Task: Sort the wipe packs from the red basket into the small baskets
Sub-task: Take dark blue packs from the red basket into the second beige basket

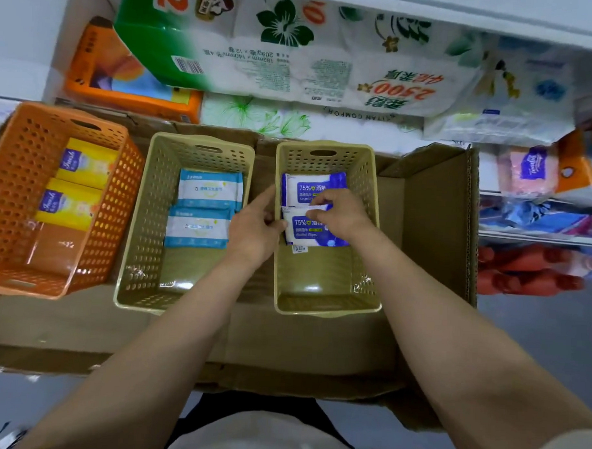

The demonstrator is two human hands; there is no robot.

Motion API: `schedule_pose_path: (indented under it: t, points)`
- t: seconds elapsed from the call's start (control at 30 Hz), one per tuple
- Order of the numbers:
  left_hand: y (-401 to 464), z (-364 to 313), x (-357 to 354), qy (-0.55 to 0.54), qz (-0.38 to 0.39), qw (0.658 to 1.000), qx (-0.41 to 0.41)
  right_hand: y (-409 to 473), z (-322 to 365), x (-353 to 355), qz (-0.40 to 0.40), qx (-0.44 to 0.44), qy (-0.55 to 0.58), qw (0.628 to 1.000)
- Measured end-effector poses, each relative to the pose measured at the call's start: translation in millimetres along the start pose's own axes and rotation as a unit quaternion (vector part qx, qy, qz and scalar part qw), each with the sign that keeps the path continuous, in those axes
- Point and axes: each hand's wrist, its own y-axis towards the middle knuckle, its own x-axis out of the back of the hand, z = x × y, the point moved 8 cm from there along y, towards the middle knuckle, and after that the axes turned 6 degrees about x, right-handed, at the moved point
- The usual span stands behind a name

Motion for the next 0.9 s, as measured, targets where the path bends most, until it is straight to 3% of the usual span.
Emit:
schedule_pose_path:
  t: [0.43, 0.9]
  points:
    - [13.1, -3.1, 5.9, -0.045, 0.05, 0.998, 0.019, 10.0, -2.4, -11.5, -0.004, 0.024, -0.154, 0.988]
    - [10.0, 7.3, 2.8, -0.061, 0.042, 0.996, 0.041, 1.8, 6.1, -18.6, -0.017, 0.015, -0.287, 0.958]
